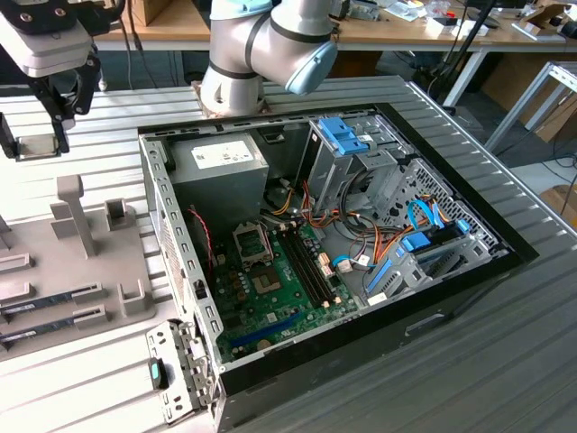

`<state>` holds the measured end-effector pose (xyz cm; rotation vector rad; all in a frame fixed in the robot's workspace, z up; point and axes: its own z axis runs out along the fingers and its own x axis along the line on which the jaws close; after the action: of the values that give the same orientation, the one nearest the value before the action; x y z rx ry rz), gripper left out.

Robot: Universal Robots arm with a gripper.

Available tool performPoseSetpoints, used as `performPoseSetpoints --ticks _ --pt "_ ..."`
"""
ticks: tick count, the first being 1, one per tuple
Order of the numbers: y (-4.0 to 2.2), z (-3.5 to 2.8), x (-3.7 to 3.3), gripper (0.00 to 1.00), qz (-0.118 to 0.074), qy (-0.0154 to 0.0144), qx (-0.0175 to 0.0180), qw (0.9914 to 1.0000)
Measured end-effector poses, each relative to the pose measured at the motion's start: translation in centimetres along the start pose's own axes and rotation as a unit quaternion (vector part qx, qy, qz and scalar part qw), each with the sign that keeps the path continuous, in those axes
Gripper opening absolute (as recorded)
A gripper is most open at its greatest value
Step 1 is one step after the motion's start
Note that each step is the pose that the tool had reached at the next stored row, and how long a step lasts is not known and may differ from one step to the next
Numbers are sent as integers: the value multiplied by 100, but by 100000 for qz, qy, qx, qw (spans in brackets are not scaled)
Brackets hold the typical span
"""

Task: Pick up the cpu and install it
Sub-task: 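Pick up the cpu and move it towards the insertion slot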

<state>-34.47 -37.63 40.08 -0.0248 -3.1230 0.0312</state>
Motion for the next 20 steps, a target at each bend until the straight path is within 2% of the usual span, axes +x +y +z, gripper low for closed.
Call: performPoseSetpoints --ticks 20 --pt "5 13 -267 47 0 0 2 100000"
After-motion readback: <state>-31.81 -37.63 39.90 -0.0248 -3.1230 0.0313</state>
